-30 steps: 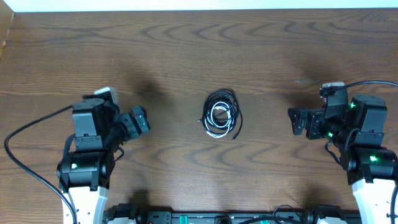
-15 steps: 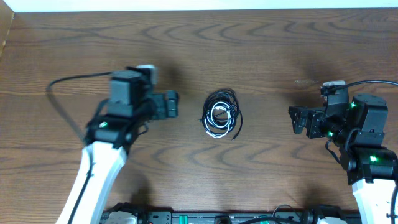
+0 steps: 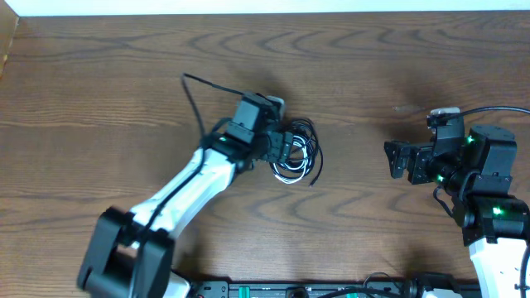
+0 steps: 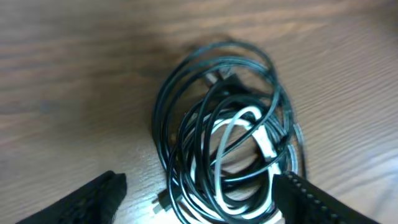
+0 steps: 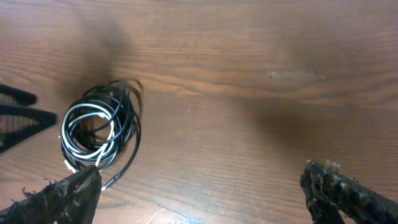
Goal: Untangle cables
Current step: 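Reach the left gripper to the cable bundle and grasp a black cable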
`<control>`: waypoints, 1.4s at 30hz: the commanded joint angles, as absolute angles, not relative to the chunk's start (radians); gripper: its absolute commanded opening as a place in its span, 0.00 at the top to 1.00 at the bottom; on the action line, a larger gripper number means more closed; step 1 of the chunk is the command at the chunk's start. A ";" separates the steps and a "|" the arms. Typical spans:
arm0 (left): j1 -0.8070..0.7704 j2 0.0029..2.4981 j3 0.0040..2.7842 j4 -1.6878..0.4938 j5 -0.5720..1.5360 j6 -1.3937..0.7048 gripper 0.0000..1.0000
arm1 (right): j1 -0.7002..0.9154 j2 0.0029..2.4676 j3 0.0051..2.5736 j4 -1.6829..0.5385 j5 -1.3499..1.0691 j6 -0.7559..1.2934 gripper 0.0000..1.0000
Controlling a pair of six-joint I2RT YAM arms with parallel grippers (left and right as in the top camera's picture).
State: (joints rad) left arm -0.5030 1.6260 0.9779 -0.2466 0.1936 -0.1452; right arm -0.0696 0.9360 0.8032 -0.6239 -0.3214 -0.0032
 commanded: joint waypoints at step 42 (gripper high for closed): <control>-0.483 1.484 1.108 -0.163 0.553 -0.452 0.92 | -0.064 0.992 0.821 -0.537 -0.625 0.026 0.01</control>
State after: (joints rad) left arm -0.4866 1.4952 1.0969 -0.1459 0.4637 -0.4000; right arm -0.0696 0.9615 0.8032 -0.5579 -0.4976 0.0166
